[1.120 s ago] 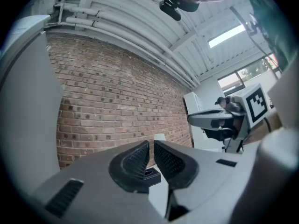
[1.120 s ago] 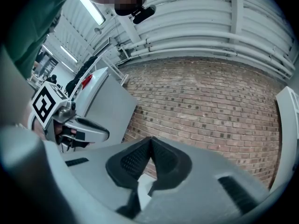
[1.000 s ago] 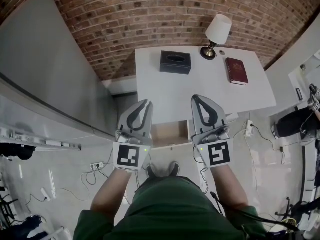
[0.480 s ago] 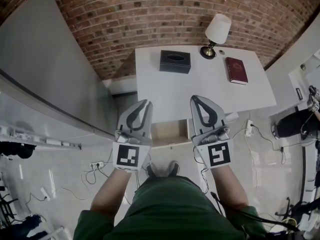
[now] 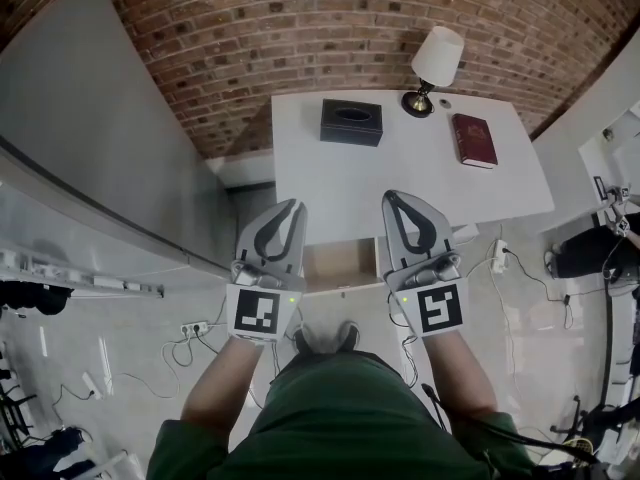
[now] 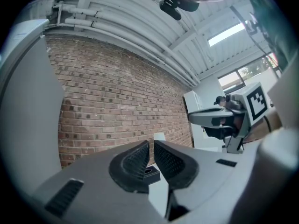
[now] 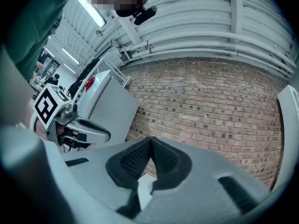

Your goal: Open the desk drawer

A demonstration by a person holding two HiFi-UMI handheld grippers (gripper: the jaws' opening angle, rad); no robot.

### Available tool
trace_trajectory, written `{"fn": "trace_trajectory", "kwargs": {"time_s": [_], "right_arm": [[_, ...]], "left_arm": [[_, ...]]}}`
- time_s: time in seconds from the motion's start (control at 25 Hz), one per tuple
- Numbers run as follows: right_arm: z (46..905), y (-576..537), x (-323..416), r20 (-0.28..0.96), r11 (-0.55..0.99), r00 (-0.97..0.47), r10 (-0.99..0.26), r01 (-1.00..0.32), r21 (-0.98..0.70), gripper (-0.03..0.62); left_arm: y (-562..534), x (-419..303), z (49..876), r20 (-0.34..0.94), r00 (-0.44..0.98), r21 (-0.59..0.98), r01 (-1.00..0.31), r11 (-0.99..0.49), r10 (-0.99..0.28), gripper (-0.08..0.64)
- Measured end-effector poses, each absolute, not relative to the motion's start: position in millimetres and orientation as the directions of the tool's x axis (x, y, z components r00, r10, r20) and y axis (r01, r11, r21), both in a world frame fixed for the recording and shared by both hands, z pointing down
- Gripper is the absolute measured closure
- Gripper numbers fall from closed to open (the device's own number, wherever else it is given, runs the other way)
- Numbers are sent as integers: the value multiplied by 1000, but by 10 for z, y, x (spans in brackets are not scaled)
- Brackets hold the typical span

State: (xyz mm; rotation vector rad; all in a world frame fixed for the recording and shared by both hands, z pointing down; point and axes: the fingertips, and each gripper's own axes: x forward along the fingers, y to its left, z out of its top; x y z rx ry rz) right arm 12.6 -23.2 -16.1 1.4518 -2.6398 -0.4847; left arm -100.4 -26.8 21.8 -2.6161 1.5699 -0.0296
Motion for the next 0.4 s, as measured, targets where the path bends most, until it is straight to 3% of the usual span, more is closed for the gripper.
{"fn": "trace_trajectory", "kwargs": {"time_s": [0.4], "right_arm": [[-175, -239, 111, -78, 505, -555, -828, -800, 325, 592]], "left_arm": [[-281, -999, 221, -28, 473, -93, -879, -468, -881, 531]]}}
